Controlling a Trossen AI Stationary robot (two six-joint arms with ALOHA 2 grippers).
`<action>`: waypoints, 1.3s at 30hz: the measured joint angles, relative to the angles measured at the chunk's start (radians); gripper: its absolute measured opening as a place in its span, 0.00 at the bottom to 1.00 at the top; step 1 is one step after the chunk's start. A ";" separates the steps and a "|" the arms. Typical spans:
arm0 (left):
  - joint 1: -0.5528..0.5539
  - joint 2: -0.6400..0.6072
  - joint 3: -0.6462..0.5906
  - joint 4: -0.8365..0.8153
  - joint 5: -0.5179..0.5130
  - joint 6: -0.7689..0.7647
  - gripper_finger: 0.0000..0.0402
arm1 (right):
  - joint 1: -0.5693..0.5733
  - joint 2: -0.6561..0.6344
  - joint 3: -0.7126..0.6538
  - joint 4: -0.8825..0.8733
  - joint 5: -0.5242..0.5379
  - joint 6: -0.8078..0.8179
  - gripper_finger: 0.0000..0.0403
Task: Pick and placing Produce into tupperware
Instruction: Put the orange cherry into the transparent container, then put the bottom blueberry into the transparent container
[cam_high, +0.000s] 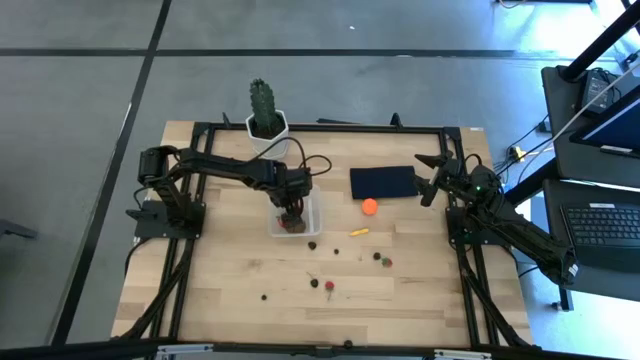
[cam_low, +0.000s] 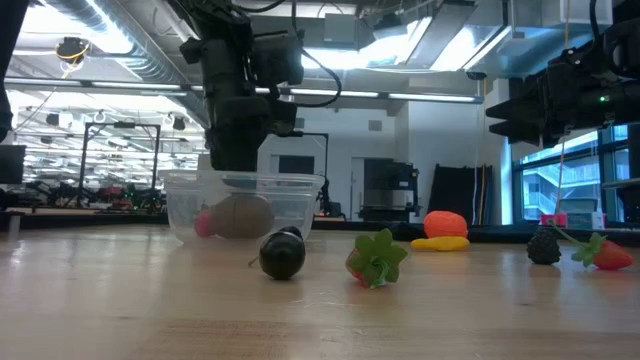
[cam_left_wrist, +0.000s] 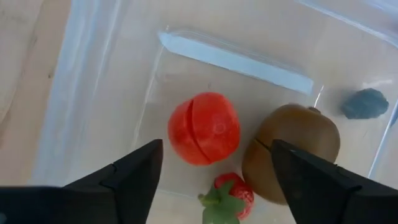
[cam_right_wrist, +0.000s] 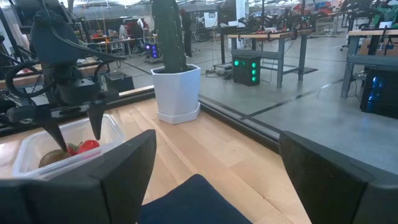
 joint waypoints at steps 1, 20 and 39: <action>0.000 -0.008 0.010 -0.021 -0.001 0.003 0.75 | 0.000 0.000 0.000 0.000 0.000 0.000 0.84; -0.298 -0.293 0.053 -0.035 -0.192 0.015 0.75 | 0.001 0.006 0.000 0.000 0.000 0.006 0.84; -0.828 -0.292 -0.318 0.532 -0.523 -0.390 0.75 | 0.000 0.006 0.000 0.000 0.000 0.055 0.84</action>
